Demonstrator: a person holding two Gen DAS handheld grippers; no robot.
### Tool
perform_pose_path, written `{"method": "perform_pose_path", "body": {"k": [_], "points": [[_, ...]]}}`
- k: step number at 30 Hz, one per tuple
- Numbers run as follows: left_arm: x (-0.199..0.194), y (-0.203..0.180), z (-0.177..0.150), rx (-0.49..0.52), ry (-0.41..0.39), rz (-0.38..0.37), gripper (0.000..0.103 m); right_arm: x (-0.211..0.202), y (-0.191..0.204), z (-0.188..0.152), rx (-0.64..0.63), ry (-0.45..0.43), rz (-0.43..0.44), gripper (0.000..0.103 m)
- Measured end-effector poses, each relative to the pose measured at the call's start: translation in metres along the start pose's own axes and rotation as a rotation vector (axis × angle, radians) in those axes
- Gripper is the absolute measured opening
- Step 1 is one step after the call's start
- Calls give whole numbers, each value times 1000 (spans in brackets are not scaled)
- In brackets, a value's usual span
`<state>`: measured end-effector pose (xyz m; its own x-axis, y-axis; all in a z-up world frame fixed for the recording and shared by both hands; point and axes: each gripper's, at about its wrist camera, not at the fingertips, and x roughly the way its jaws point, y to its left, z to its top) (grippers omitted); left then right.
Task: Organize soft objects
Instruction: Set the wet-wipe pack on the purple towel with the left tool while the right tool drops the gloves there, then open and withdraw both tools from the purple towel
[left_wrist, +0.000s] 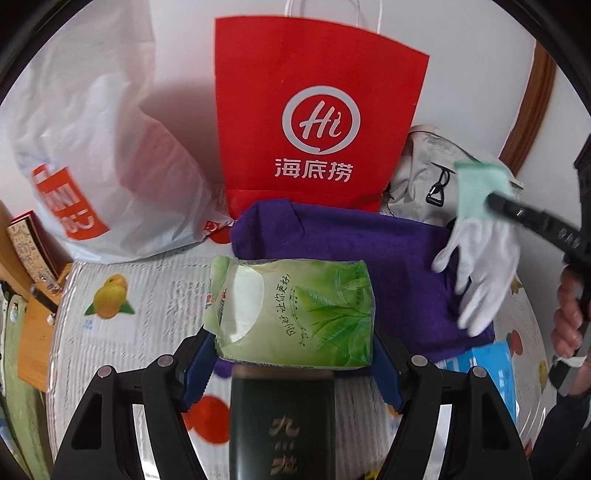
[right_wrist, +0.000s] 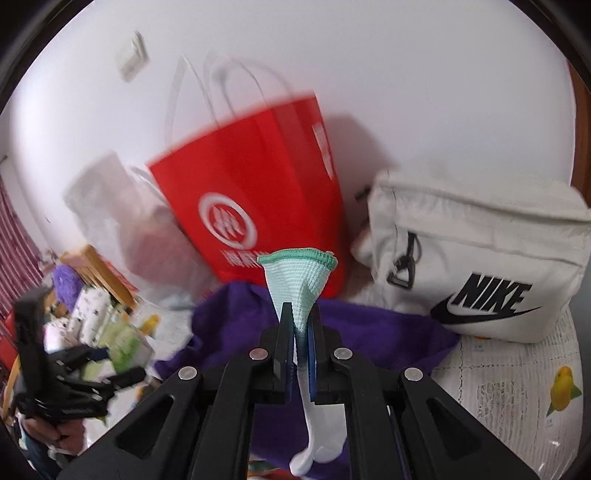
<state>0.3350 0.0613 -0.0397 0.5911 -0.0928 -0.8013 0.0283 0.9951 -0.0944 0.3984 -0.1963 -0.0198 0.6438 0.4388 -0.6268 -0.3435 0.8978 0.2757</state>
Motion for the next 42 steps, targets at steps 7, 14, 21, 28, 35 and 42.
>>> {"method": "perform_pose_path", "body": {"k": [7, 14, 21, 28, 35, 42], "points": [[39, -4, 23, 5, 45, 4, 72, 44, -16, -24, -27, 152, -55, 10], [80, -4, 39, -6, 88, 4, 72, 51, -25, -40, -31, 224, -20, 12], [120, -7, 51, 21, 132, 43, 72, 33, -23, -45, -67, 207, -20, 42], [145, -6, 61, 9, 161, 63, 72, 16, -22, -49, -82, 189, -15, 43], [158, -11, 64, 27, 176, 79, 83, 12, -21, -53, -98, 201, -31, 43], [150, -32, 70, 55, 164, 78, 101, -1, -17, -59, -95, 187, -26, 43]]}}
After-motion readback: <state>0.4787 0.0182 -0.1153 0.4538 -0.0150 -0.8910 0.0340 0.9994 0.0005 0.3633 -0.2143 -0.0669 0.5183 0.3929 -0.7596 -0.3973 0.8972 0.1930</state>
